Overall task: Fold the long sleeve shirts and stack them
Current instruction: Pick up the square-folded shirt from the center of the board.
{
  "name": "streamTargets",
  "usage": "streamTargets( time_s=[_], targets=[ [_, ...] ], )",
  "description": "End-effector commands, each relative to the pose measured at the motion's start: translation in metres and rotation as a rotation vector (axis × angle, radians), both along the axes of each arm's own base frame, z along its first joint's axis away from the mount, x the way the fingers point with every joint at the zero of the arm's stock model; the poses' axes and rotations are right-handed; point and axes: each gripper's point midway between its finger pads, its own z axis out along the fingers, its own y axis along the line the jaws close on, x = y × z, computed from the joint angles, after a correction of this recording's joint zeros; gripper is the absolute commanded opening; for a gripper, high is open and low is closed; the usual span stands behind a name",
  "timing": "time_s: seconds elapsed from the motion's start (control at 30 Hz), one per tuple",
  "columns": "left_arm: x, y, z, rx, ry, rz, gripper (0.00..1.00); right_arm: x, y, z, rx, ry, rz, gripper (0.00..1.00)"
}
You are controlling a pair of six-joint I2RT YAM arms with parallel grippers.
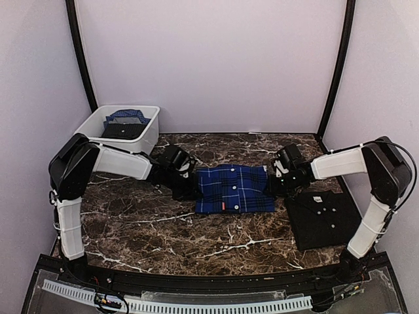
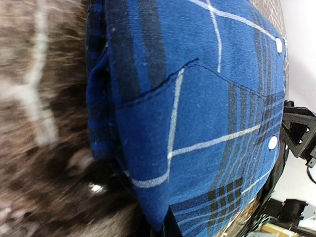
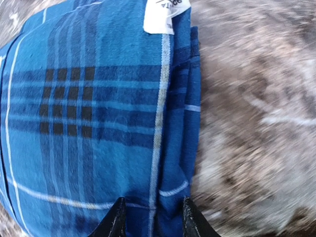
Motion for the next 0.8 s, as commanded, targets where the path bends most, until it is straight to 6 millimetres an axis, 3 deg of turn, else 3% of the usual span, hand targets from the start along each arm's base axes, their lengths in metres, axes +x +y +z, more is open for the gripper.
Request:
streamTargets(
  time_s=[0.0, 0.13, 0.27, 0.43, 0.63, 0.77],
  targets=[
    [-0.012, 0.048, 0.028, 0.091, -0.05, -0.072, 0.0, -0.021, 0.029, 0.018, 0.046, -0.001, 0.068, 0.36],
    [-0.015, 0.091, 0.04, 0.165, -0.077, -0.106, 0.0, -0.028, 0.05, 0.036, 0.058, -0.026, 0.098, 0.36],
    [-0.019, 0.116, 0.053, 0.221, -0.099, -0.151, 0.0, -0.026, 0.074, 0.053, 0.103, -0.059, 0.111, 0.35],
    [-0.016, 0.128, 0.071, 0.253, -0.129, -0.178, 0.0, -0.016, 0.108, 0.05, 0.11, -0.064, 0.136, 0.23],
    [-0.012, 0.131, 0.088, 0.259, -0.155, -0.215, 0.0, 0.009, 0.132, 0.035, 0.116, -0.068, 0.134, 0.15],
    [-0.01, 0.133, 0.099, 0.264, -0.167, -0.227, 0.0, 0.014, 0.144, 0.021, 0.099, -0.043, 0.136, 0.11]
  ],
)
